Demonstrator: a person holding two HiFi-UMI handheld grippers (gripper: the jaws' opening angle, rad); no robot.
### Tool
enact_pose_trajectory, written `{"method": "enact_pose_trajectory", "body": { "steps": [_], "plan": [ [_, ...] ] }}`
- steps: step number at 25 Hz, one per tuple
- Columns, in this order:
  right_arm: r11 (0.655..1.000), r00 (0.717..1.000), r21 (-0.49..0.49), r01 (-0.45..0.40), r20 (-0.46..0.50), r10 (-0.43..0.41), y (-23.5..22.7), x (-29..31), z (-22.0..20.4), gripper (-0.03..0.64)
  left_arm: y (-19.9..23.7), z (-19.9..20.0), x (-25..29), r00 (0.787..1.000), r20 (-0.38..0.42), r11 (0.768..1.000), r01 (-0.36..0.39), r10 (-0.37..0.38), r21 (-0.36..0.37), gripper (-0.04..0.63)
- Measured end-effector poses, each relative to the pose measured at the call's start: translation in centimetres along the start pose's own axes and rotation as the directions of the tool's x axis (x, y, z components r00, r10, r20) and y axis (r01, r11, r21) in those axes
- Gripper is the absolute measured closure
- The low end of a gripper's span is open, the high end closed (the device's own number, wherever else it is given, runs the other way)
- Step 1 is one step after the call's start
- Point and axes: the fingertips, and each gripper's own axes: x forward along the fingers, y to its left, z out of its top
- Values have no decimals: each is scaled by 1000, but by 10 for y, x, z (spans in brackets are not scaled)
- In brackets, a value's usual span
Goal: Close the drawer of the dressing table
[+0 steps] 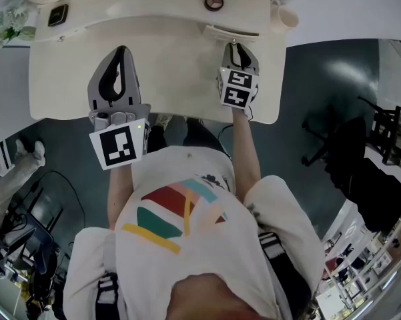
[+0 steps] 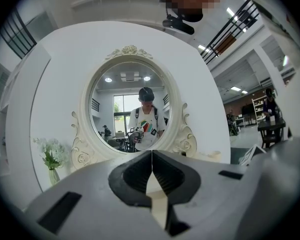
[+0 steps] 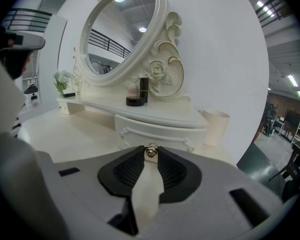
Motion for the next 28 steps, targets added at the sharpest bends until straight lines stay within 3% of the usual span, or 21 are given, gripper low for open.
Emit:
{"method": "enact_pose_trajectory", "body": {
  "steps": [8, 14, 23, 28],
  "plan": [
    [1000, 1000, -8, -7, -9, 7, 0, 2, -1, 545, 5, 12, 1, 998, 40, 998, -50, 52, -45, 589],
    [1000, 1000, -15, -11, -5, 11, 0, 4, -1, 545, 1, 1, -4, 1000, 1, 1000, -23, 23, -1, 589],
    [1000, 1000, -24, -12, -8, 11, -2, 7, -1, 546, 4, 10, -1, 998, 32, 997, -60, 62, -39, 589],
    [1000, 1000, -28, -11, -11, 10, -3, 9, 0, 546, 2, 1, -3, 999, -1, 999, -33, 33, -1, 589]
  ]
}}
